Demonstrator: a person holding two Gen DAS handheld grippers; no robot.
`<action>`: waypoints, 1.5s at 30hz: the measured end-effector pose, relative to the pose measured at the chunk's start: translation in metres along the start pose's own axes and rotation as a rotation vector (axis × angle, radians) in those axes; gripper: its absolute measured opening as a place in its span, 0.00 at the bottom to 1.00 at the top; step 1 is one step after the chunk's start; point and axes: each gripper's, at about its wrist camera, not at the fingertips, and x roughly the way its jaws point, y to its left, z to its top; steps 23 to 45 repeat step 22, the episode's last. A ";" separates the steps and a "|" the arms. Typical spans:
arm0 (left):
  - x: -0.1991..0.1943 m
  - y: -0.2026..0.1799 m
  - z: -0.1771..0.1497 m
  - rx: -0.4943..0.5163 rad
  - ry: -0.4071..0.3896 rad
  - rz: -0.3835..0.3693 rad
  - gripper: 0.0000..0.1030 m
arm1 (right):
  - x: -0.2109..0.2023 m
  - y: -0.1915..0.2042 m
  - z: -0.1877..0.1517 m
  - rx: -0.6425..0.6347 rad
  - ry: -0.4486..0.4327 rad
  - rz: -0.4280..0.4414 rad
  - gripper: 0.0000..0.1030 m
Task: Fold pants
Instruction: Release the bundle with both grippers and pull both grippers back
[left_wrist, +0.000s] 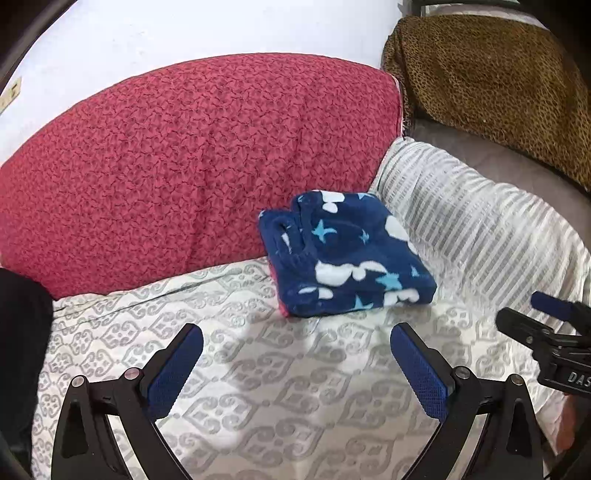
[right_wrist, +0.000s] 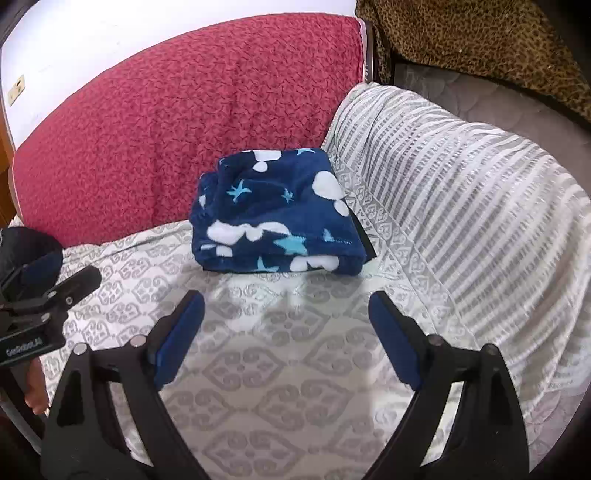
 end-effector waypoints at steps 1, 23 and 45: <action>-0.004 0.000 -0.003 0.000 -0.007 0.012 1.00 | -0.003 0.002 -0.003 -0.008 -0.002 -0.008 0.88; -0.027 -0.006 -0.010 -0.019 -0.023 0.023 1.00 | -0.017 0.004 -0.009 -0.004 -0.018 -0.060 0.88; -0.027 -0.006 -0.010 -0.019 -0.023 0.023 1.00 | -0.017 0.004 -0.009 -0.004 -0.018 -0.060 0.88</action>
